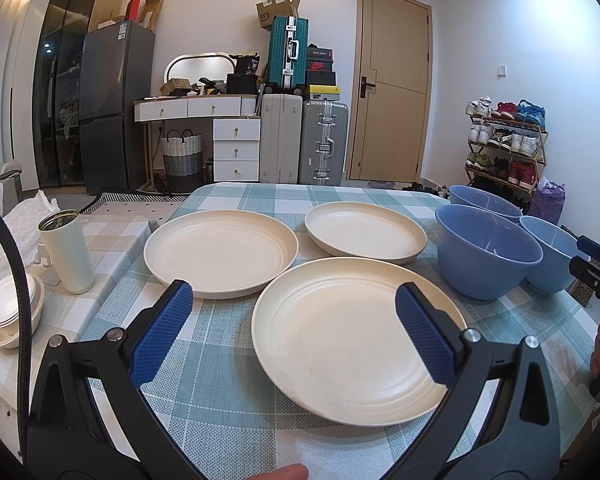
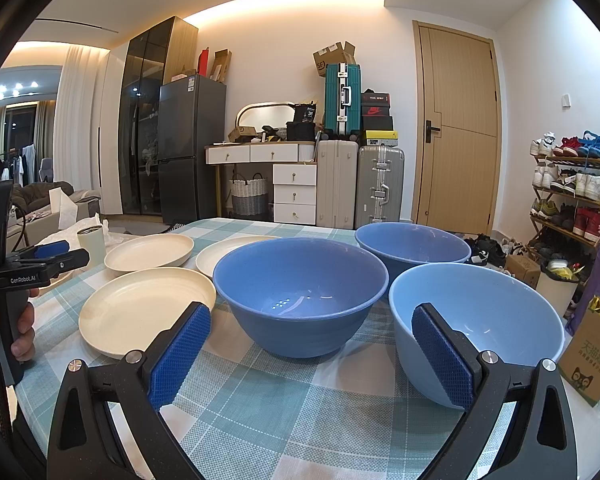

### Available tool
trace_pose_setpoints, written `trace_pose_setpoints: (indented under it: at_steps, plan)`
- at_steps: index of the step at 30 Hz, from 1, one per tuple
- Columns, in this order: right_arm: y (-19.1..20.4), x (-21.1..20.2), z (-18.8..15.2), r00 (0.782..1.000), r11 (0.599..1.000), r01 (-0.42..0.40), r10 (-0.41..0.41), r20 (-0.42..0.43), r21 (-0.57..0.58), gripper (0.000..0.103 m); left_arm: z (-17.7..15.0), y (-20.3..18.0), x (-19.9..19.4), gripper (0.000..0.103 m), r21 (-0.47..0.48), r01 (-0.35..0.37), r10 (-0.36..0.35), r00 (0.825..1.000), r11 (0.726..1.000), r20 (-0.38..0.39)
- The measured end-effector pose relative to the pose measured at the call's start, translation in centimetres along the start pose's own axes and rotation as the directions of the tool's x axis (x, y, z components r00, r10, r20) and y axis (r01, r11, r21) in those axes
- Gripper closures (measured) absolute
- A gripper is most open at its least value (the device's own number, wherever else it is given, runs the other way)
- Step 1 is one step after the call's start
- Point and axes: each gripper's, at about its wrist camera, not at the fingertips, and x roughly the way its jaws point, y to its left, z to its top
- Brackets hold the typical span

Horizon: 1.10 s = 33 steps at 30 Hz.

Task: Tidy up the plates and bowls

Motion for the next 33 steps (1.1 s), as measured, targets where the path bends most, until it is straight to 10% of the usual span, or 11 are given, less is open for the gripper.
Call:
trace_pose_setpoints:
  at_steps: [33]
  plan:
    - [-0.3, 1.3, 0.2, 0.998, 1.0, 0.014, -0.013, -0.054, 0.009, 0.001, 0.2, 0.5, 0.3, 0.002, -0.039, -0.015, 0.013, 0.999, 0.999, -0.038]
